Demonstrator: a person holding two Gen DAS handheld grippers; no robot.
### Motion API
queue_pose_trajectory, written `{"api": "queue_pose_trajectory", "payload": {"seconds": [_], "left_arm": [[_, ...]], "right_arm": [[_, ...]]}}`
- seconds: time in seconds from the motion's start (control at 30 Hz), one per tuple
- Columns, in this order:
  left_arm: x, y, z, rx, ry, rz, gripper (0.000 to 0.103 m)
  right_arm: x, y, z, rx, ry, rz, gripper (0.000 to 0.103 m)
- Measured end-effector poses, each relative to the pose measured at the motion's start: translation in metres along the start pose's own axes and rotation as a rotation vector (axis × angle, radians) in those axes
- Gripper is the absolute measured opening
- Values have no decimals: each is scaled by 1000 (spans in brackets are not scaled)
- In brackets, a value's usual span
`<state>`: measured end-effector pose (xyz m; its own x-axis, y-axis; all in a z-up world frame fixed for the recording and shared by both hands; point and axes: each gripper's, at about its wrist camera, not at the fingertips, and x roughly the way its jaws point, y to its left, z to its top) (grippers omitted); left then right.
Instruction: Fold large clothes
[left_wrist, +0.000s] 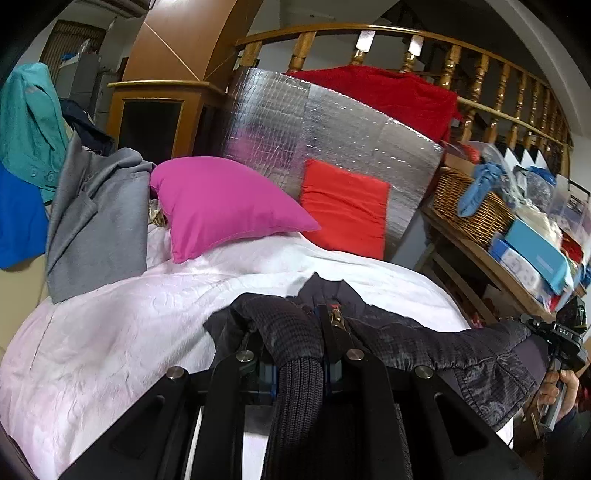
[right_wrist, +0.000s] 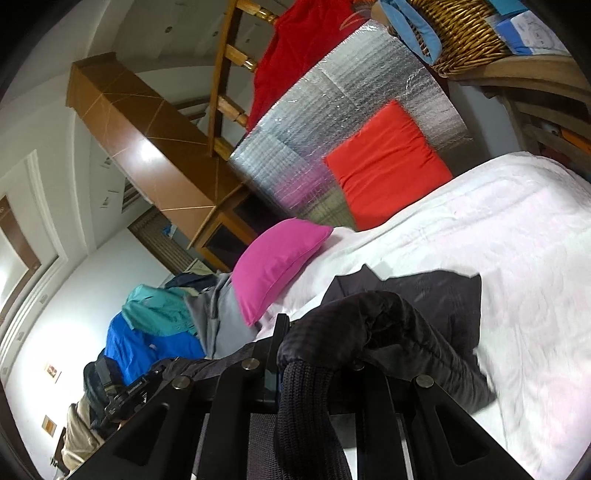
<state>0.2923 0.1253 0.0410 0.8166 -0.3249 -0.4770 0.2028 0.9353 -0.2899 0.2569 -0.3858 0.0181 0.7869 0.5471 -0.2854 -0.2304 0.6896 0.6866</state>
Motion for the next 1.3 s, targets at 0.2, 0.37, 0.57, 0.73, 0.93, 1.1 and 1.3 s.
{"api": "queue_pose_trajectory", "payload": {"seconds": [0.2,0.37,0.57,0.73,0.93,1.1,1.3], "left_arm": [[56,8,25,-12,27,36,18],[110,18,35,-34,77,80,18],[184,35,35,-69,195,124,18],[226,41,29,-62,266,162,18],[256,55,19,-84,314,182,18],[277,64,9,-104,361,216,18],[290,66,2,-100,386,236,18]], "right_arm": [[58,-20,37,17,18,-59,15],[114,-47,61,32,58,-123,15],[174,-91,72,89,132,-197,15],[207,-131,68,171,199,-250,15],[234,-160,69,231,242,-263,15],[254,-175,63,268,258,-291,15],[263,-195,52,350,270,-309,16]]}}
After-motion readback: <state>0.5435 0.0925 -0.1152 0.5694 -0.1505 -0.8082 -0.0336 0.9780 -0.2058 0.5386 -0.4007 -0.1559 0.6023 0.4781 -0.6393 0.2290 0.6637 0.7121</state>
